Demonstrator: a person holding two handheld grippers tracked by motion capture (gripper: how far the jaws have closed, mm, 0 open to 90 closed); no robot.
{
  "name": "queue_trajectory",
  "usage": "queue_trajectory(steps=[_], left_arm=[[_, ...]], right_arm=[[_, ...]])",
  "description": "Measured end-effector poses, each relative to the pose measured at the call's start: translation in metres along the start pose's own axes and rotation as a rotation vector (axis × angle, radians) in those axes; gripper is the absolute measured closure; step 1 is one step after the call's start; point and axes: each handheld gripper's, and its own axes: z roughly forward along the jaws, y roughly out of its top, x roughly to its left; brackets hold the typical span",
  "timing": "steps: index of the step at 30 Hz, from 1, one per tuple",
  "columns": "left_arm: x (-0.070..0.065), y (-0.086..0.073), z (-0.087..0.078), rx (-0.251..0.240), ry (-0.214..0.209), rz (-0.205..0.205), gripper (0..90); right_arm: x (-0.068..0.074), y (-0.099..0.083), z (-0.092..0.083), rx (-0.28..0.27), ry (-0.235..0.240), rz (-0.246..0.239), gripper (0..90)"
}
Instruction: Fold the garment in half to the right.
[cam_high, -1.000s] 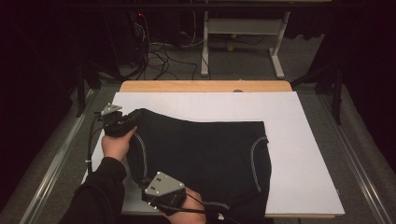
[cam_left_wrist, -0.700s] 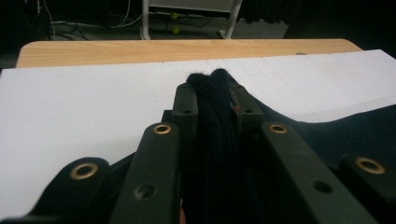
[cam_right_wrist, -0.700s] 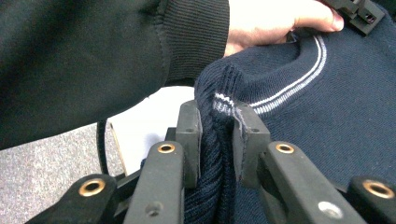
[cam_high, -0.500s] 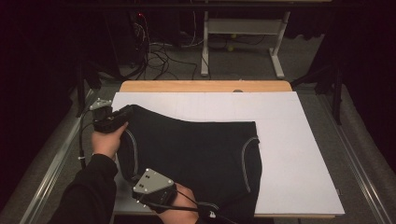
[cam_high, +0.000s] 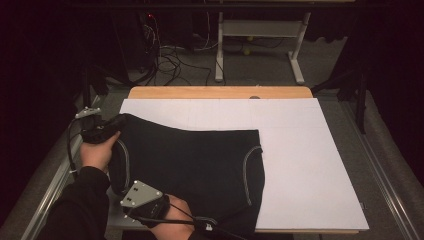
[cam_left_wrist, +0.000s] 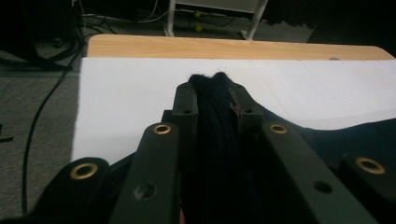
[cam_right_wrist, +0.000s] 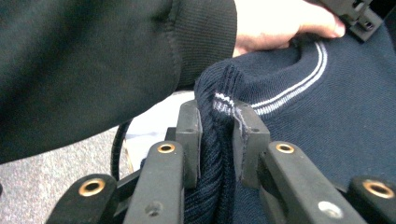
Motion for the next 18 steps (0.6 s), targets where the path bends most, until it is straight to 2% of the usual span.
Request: queue_trajectory(steps=[4, 7, 14, 18], left_arm=[[0.005, -0.001, -0.005, 0.007, 0.009, -0.009, 72.7], [0.003, 0.000, -0.005, 0.008, 0.002, -0.010, 72.7], [-0.013, 0.004, -0.005, 0.015, -0.026, -0.013, 72.7], [-0.030, 0.011, -0.006, 0.016, -0.032, 0.010, 72.6]], right_arm=[[0.002, 0.003, 0.004, -0.001, 0.011, -0.003, 75.6], [0.003, 0.002, 0.004, 0.003, 0.007, -0.003, 75.6], [0.000, -0.003, -0.005, -0.001, -0.006, 0.008, 75.4], [-0.002, -0.007, -0.019, -0.020, -0.030, 0.017, 75.4]])
